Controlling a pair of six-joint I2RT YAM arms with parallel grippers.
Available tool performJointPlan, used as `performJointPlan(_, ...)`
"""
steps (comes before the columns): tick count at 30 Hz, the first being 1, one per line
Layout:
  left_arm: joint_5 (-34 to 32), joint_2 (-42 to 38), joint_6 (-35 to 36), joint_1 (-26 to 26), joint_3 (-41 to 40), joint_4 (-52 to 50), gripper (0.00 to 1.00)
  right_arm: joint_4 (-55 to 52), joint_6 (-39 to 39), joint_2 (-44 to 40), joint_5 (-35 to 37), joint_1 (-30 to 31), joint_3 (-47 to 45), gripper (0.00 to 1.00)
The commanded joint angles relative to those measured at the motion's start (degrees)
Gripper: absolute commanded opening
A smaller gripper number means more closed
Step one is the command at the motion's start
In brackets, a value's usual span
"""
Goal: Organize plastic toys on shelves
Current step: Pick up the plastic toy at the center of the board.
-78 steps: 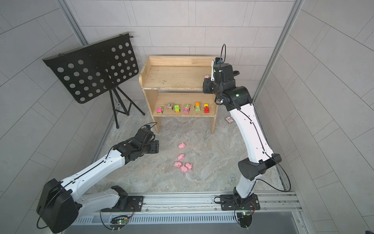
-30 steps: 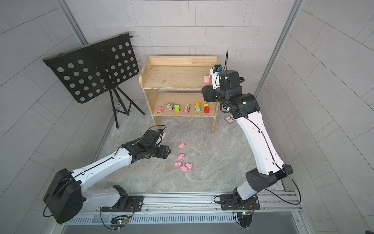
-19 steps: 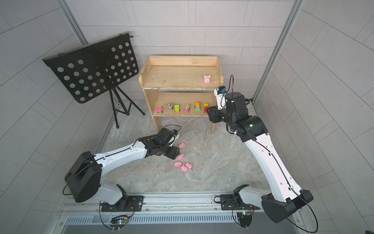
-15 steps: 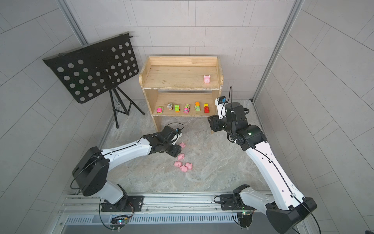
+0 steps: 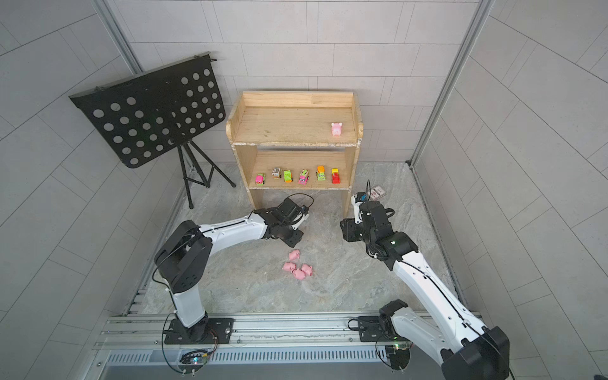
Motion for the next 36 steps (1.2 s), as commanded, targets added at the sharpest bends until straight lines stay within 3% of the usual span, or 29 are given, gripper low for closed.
performJointPlan(1, -2.0, 0.9, 0.8, -0.3, 1.4, -1.6, 0.53, 2.2, 1.9, -1.9, 1.2, -0.2, -1.3, 0.56)
performJointPlan(8, -3.3, 2.5, 0.7, -0.2, 1.9, -1.5, 0.5, 2.0, 2.3, -2.5, 1.2, -0.2, -2.7, 0.56)
performJointPlan(15, -2.9, 4.2, 0.9, -0.2, 2.2, -1.4, 0.39, 1.7, 2.5, -2.4, 2.2, -0.2, -2.8, 0.56)
performJointPlan(25, -1.5, 2.5, -0.6, -0.2, -0.1, 0.0, 0.01, 1.8, 2.6, -1.6, 2.4, -0.2, -3.3, 0.56)
performJointPlan(36, -0.6, -10.2, -6.2, 0.5, -4.4, -0.4, 0.0, 3.4, 2.6, -1.3, 2.3, -0.2, -6.1, 0.56)
